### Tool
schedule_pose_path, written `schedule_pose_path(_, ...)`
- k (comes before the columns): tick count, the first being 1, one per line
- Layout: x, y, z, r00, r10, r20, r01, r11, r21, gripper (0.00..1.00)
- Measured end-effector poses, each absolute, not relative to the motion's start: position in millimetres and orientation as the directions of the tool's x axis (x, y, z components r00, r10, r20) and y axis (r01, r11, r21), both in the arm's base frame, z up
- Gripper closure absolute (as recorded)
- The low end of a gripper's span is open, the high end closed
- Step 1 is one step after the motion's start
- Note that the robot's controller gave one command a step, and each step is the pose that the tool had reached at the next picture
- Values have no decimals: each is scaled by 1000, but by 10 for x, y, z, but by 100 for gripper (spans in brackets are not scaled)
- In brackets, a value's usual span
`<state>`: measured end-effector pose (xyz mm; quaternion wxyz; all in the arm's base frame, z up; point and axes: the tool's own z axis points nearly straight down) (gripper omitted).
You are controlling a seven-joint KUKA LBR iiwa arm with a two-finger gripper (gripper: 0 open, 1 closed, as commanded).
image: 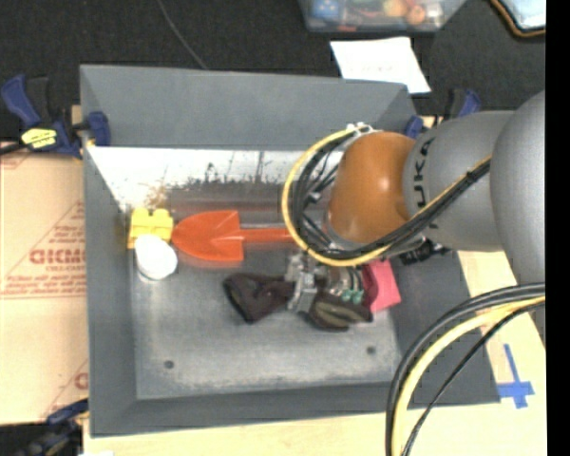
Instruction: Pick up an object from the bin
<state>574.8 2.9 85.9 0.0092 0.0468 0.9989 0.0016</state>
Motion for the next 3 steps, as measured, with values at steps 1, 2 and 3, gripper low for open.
schedule_pose_path(1,5767,25,1190,-995,94,-25,94,996,4,100)
schedule_pose_path(2,5774,23,1324,-995,95,-28,95,995,5,100)
schedule_pose_path(3,5771,21,1480,-995,96,-27,96,995,5,100)
